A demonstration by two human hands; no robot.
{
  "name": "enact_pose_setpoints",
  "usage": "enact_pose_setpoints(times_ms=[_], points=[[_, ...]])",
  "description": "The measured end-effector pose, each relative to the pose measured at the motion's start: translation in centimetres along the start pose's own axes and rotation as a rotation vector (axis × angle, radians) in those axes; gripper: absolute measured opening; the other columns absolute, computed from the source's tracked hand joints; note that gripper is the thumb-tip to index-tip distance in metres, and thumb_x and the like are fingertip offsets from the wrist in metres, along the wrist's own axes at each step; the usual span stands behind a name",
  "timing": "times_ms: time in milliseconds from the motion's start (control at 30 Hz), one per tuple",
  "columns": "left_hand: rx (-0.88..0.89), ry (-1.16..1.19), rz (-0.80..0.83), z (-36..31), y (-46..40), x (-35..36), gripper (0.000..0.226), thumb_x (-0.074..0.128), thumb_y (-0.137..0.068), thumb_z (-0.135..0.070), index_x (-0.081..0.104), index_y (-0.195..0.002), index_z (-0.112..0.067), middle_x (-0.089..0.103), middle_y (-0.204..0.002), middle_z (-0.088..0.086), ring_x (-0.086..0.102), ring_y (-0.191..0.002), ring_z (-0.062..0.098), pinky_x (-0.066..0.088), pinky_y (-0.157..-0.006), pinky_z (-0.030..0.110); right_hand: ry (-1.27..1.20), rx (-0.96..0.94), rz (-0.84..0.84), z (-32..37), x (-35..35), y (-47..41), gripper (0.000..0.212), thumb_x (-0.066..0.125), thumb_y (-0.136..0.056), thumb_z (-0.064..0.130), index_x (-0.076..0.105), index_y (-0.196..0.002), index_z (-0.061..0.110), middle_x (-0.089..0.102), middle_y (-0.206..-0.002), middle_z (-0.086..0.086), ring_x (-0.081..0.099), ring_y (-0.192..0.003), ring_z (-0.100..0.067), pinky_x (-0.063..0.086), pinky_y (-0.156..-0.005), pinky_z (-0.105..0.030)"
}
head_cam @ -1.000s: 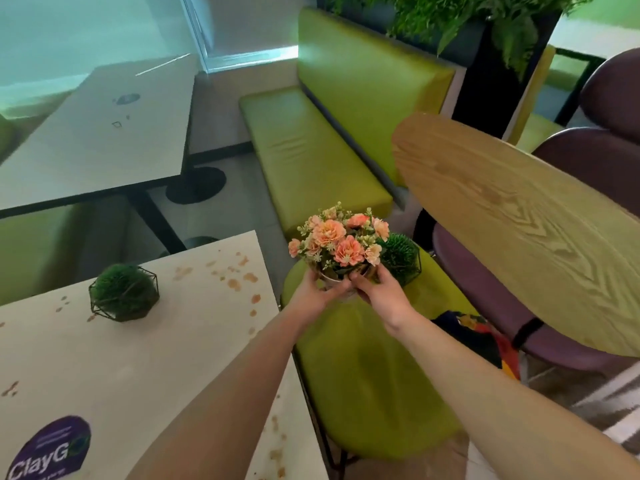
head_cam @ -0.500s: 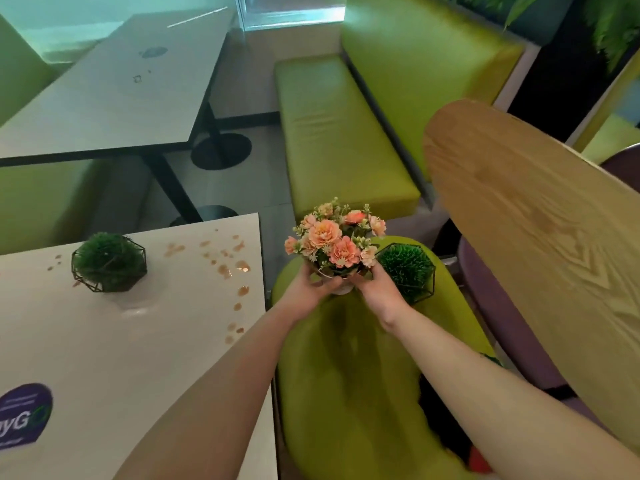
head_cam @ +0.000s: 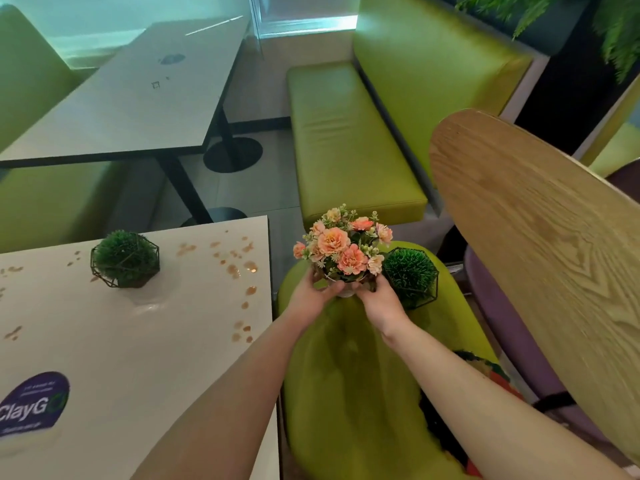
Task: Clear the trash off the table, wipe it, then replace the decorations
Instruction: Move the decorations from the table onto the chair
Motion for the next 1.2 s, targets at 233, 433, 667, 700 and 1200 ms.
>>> enact_pose_setpoints(times_ms=[233, 433, 667, 700, 1200], points=[[-0.080, -0.025, -0.054, 1.9, 3.0, -2.6, 0.046, 0.059, -0.096, -0.038, 0.049, -0.139, -0.024, 0.059, -0.131, 0.002, 0.058, -0.110, 0.014, 0.048, -0.094, 0.033, -0.069, 0.093, 0.060, -0.9, 2.3, 4.0, 0.052, 0.060, -0.096, 0.031, 0.039, -0.142, 0.021, 0.051, -0.136, -0.003, 0.051, -0.123, -0.025, 0.043, -0.106, -0.050], [-0.084, -0.008, -0.160, 3.3, 7.2, -8.6, 0.034, 0.055, -0.099, -0.032, 0.058, -0.130, -0.021, 0.064, -0.123, 0.004, 0.061, -0.104, 0.014, 0.049, -0.079, 0.024, 0.057, 0.053, 0.199, 1.6, 7.8, 7.2, 0.033, 0.051, -0.101, 0.027, 0.053, -0.132, 0.019, 0.060, -0.103, 0.000, 0.053, -0.083, -0.015, 0.050, -0.080, -0.035], [-0.084, -0.020, -0.347, 4.9, 10.9, -19.2, 0.033, 0.055, -0.099, -0.031, 0.059, -0.129, -0.020, 0.064, -0.124, 0.004, 0.060, -0.105, 0.016, 0.047, -0.089, 0.032, 0.103, -0.025, 0.315, 6.1, 15.7, 9.8, 0.032, 0.051, -0.101, 0.022, 0.053, -0.132, 0.012, 0.059, -0.124, -0.011, 0.053, -0.096, -0.018, 0.051, -0.090, -0.037], [-0.087, -0.017, -0.364, 5.1, 11.1, -20.7, 0.033, 0.055, -0.099, -0.030, 0.059, -0.129, -0.020, 0.064, -0.124, 0.005, 0.060, -0.106, 0.017, 0.047, -0.090, 0.032, 0.113, -0.035, 0.320, 6.5, 16.7, 9.8, 0.033, 0.051, -0.101, 0.022, 0.054, -0.132, 0.013, 0.059, -0.124, -0.009, 0.054, -0.100, -0.018, 0.050, -0.089, -0.035], [-0.137, -0.008, -0.477, 10.2, 8.7, -38.2, 0.048, 0.055, -0.098, -0.032, 0.045, -0.143, -0.016, 0.049, -0.142, 0.008, 0.051, -0.122, 0.021, 0.039, -0.087, 0.027, 0.230, -0.125, 0.271, 10.8, 33.5, 7.7, 0.037, 0.056, -0.096, 0.023, 0.055, -0.132, 0.014, 0.056, -0.120, -0.006, 0.052, -0.101, -0.020, 0.045, -0.085, -0.033]])
Point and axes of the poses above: each hand's wrist, its own y-axis away from the middle knuckle, its own x-axis out of the palm, z = x × y, the point moved 8 cm from there along -y, towards the middle knuckle
